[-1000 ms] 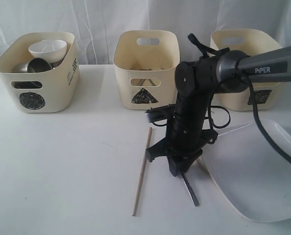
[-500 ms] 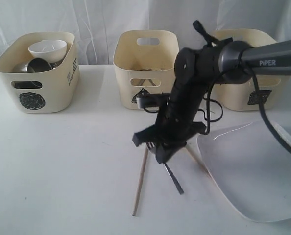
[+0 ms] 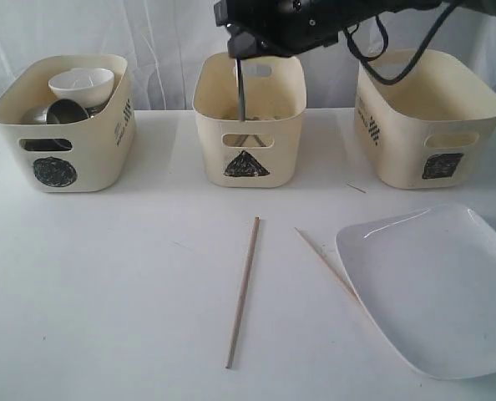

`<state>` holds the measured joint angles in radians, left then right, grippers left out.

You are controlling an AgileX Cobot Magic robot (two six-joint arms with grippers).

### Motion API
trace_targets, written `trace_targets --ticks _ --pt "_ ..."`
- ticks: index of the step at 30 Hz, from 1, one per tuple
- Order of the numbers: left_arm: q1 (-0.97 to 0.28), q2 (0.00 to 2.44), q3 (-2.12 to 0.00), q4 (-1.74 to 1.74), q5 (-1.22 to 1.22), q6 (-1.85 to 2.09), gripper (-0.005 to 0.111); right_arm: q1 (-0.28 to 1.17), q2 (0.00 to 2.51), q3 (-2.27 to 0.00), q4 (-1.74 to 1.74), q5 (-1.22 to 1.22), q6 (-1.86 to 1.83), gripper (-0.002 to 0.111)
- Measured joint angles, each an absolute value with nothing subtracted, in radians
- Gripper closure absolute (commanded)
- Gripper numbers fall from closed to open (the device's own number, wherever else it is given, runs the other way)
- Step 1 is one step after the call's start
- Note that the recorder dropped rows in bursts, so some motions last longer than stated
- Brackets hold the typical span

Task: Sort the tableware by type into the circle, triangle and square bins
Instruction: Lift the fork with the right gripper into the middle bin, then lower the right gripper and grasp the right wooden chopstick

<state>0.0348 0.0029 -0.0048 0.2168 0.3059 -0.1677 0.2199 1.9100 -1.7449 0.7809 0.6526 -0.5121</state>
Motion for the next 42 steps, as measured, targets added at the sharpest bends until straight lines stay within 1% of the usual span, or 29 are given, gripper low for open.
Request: trace_targets --ticks 6,8,10,15,17,18,23,25,27,30,31,33,36,39,42 --pt "0.035 0.003 -0.005 0.217 0.306 -0.168 0.107 0.203 2.006 -1.747 0.941 0.298 -0.625 0.108" --pt "0.035 0.003 -0.005 0.217 0.306 -0.168 0.107 0.203 2.054 -1.758 0.973 0.236 -0.636 0.107" --pt "0.035 0.003 -0.005 0.217 0.306 -0.168 0.107 0.203 2.102 -1.78 0.989 0.217 -0.639 0.102" --pt "0.035 0.003 -0.005 0.217 0.306 -0.168 0.107 0.203 2.187 -1.845 0.993 0.226 -0.643 0.075" --pt "0.035 0.003 -0.005 0.217 0.306 -0.168 0.107 0.203 2.203 -1.86 0.993 0.235 -0.645 0.071" --pt "0.035 0.003 -0.005 0.217 0.306 -0.168 0.107 0.203 2.207 -1.865 0.993 0.239 -0.645 0.07" --pt "0.035 0.003 -0.005 0.217 0.306 -0.168 0.107 0.203 2.2 -1.871 0.987 0.305 -0.647 0.071" --pt "0.035 0.003 -0.005 0.217 0.306 -0.168 0.107 0.199 2.177 -1.871 0.954 0.369 -0.647 0.074" --pt "0.035 0.003 -0.005 0.217 0.306 -0.168 0.107 0.195 2.138 -1.871 0.879 0.465 -0.647 0.082" --pt "0.035 0.003 -0.005 0.217 0.306 -0.168 0.107 0.19 2.069 -1.874 0.713 0.653 -0.596 0.104" --pt "0.035 0.003 -0.005 0.217 0.306 -0.168 0.107 0.189 2.048 -1.873 0.647 0.708 -0.557 0.108" --pt "0.035 0.003 -0.005 0.217 0.306 -0.168 0.107 0.189 2.022 -1.876 0.533 0.86 -0.482 0.108" --pt "0.035 0.003 -0.005 0.217 0.306 -0.168 0.107 0.205 2.016 -1.853 0.427 1.023 -0.394 0.108" --pt "0.035 0.003 -0.005 0.217 0.306 -0.168 0.107 0.246 2.016 -1.78 0.329 1.063 -0.341 0.108" --pt "0.035 0.003 -0.005 0.217 0.306 -0.168 0.107 0.294 2.018 -1.7 0.199 1.025 -0.316 0.107"
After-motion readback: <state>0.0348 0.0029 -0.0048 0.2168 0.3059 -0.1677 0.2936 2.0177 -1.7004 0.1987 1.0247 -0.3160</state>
